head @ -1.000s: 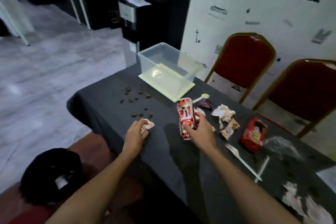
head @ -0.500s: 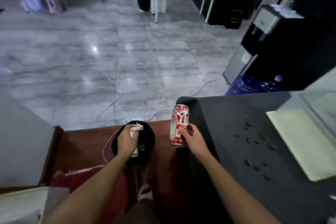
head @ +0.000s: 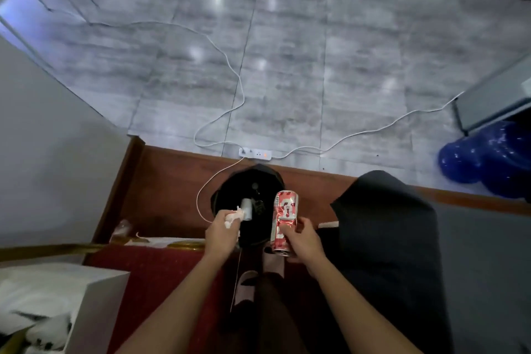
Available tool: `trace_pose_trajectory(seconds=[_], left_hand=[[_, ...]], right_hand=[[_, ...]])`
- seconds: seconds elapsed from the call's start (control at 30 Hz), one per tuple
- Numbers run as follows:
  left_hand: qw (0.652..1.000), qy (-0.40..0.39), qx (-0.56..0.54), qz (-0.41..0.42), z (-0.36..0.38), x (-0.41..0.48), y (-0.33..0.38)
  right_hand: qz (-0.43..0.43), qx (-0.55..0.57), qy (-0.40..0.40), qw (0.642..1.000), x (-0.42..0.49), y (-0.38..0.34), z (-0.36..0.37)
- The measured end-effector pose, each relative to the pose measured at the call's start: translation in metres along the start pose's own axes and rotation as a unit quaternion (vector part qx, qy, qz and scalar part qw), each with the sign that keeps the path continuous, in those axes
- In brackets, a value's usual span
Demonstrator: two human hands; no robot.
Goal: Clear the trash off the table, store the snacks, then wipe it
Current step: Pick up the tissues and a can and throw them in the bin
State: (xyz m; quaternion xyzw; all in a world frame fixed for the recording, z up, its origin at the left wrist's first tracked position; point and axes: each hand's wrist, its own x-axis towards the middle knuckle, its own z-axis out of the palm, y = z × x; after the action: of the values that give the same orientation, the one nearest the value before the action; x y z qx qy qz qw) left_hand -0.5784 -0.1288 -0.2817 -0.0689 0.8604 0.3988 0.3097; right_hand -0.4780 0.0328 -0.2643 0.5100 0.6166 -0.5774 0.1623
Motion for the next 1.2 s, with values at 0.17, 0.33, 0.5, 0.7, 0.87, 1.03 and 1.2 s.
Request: trace_pose_trajectory(seconds=[0.17,0.33,0.5,0.7,0.87,1.03,1.2], left_hand=[[0.996,-0.022,-0.032,-0.078,0.070,0.097,-0.046],[0.994,-0.038,-0.020,-0.104,0.123,0.177,-0.099],[0.988,-0.068,-0.037,-0.136,0.138,0.199,-0.128],[0.987,-0.093,0.093,-0.094,0.103,0.160,-0.106],[0.973,-0.103,0.203,0.030,0.058,0.084,-0.024],[0.939,-0.112,0.256,0.202,0.022,0.011,0.072],[0.872,-0.105,0.300,0.373,0.021,-0.049,0.140]], right_hand=[[0.056,-0.040,0.006,0.998,0.132,0.033,0.038],[0.086,-0.095,-0.006,0.992,0.227,0.073,0.080],[0.111,-0.102,-0.027,0.988,0.250,0.095,0.104],[0.106,-0.158,-0.056,0.980,0.200,0.063,0.085],[-0.002,-0.227,-0.038,0.973,0.102,-0.003,0.044],[-0.145,-0.327,0.082,0.930,0.002,-0.061,-0.011],[-0.202,-0.316,0.219,0.901,-0.079,-0.079,-0.065]])
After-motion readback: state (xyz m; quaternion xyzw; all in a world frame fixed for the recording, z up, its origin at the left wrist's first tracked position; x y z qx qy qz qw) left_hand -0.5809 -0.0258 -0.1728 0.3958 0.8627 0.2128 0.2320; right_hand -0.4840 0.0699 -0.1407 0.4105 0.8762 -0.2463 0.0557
